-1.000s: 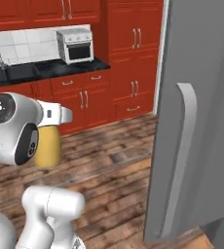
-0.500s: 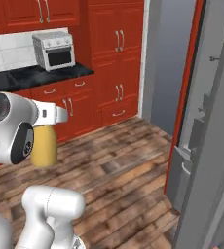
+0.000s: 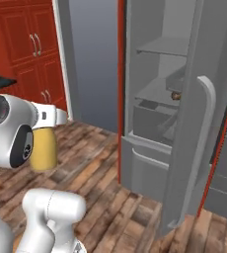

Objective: Move the avocado and bread from the top shelf to the second highest shelf to make space. Then, place the pitcher from the counter on the cleared top shelf.

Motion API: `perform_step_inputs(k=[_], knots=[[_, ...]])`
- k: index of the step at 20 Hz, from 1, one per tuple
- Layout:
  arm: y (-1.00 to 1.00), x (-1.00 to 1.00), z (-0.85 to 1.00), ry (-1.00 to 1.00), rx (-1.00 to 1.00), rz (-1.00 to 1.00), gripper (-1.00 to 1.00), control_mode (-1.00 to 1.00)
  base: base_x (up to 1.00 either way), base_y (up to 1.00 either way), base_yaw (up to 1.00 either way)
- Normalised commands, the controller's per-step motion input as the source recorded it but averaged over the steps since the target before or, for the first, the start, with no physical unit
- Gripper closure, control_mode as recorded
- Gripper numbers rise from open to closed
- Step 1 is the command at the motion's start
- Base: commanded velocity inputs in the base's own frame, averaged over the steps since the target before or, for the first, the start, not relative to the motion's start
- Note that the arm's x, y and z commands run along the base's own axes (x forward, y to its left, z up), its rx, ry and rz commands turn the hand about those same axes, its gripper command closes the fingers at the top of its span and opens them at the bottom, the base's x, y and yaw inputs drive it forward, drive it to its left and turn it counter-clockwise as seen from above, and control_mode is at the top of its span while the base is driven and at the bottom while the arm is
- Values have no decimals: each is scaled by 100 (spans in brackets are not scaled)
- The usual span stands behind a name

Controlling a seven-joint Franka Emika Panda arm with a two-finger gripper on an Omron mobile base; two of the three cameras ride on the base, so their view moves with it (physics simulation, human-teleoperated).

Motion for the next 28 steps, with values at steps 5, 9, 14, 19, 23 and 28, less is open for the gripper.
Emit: perform_step_inputs(k=[5, 9, 14, 19, 23, 28], knots=[[0, 0, 0, 0, 0, 0, 100, 100, 33, 56, -54], [0, 0, 0, 0, 0, 0, 100, 100, 44, 15, -31], [0, 0, 0, 0, 0, 0, 100, 100, 56, -6, -10], [0, 0, 0, 0, 0, 0, 100, 100, 72, -7, -1], [0, 0, 0, 0, 0, 0, 100, 100, 71, -4, 0], [0, 0, 0, 0, 0, 0, 100, 100, 57, -26, -6]])
